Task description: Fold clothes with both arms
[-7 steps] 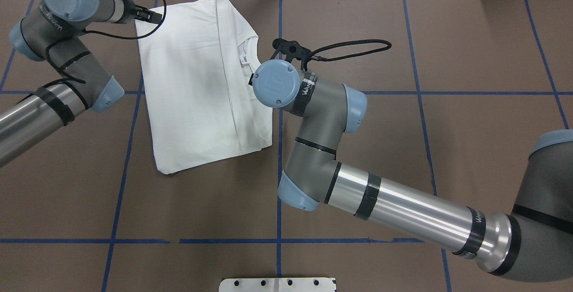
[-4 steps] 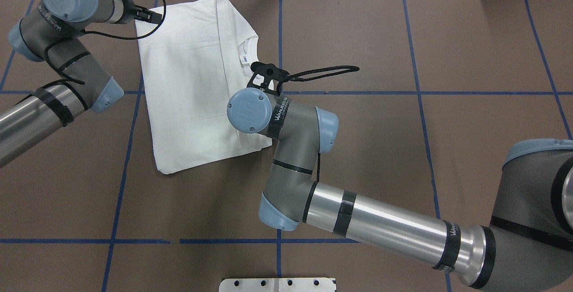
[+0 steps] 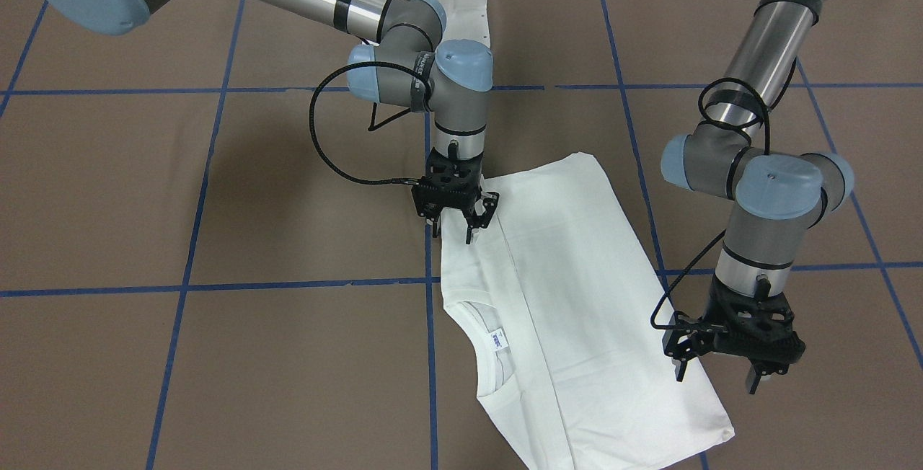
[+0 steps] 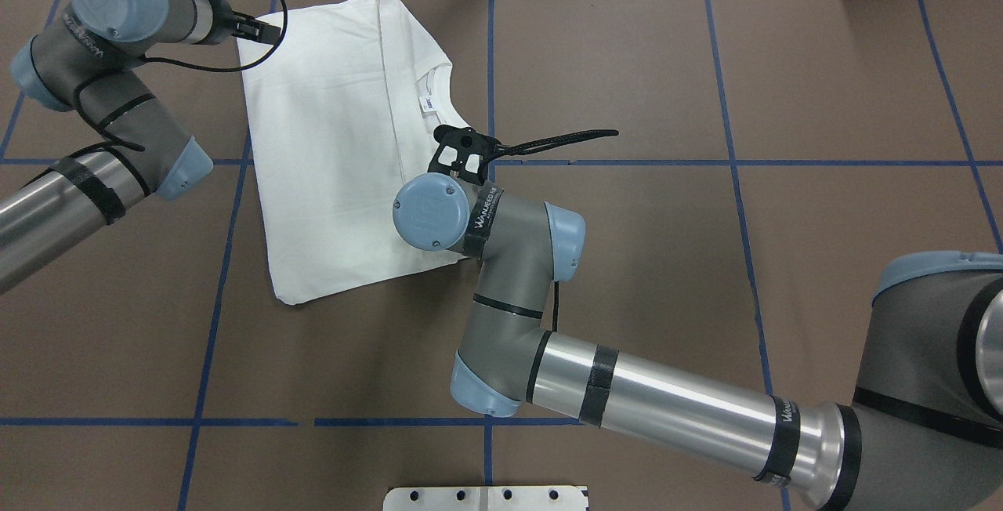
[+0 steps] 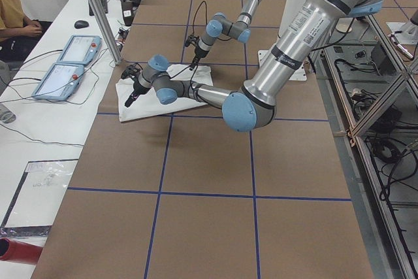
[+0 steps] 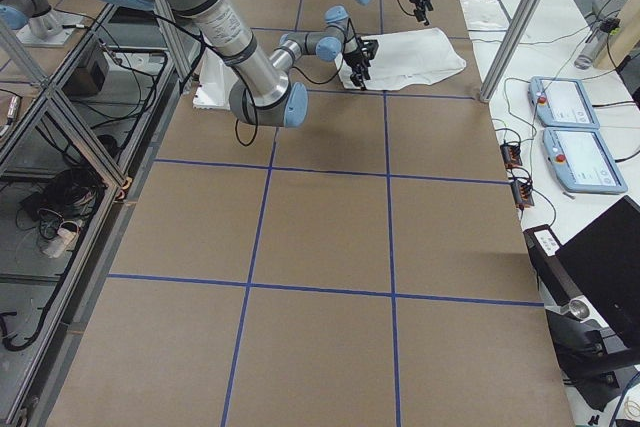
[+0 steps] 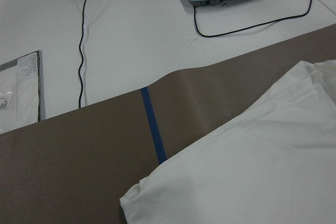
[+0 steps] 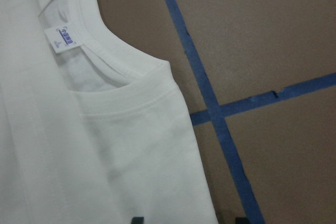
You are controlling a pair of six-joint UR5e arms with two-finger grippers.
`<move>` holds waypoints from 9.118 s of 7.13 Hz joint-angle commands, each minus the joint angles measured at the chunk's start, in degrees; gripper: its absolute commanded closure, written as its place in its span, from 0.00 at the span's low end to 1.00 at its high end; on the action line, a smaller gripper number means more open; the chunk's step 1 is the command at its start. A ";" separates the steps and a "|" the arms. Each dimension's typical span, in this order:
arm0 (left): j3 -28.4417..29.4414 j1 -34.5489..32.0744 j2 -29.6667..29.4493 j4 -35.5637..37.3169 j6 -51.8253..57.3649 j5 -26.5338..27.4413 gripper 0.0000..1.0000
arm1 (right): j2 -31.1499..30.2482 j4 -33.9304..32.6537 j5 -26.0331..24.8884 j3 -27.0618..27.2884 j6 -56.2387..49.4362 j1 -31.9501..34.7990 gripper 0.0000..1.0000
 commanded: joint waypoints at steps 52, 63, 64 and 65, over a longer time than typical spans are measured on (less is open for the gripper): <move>-2.65 0.53 3.46 -1.33 -0.27 -0.88 0.00 | -9.70 -28.88 8.36 25.61 -33.40 -8.47 0.30; -3.18 0.62 4.18 -2.12 -0.36 -0.70 0.00 | -9.27 -32.43 10.82 26.49 -33.79 -8.47 0.32; -3.18 0.62 4.26 -2.12 -0.36 -0.70 0.00 | -9.35 -32.43 10.82 26.49 -33.79 -8.47 0.42; -3.18 0.62 4.26 -2.12 -0.36 -0.61 0.00 | -9.35 -32.43 10.82 26.40 -33.79 -8.47 0.54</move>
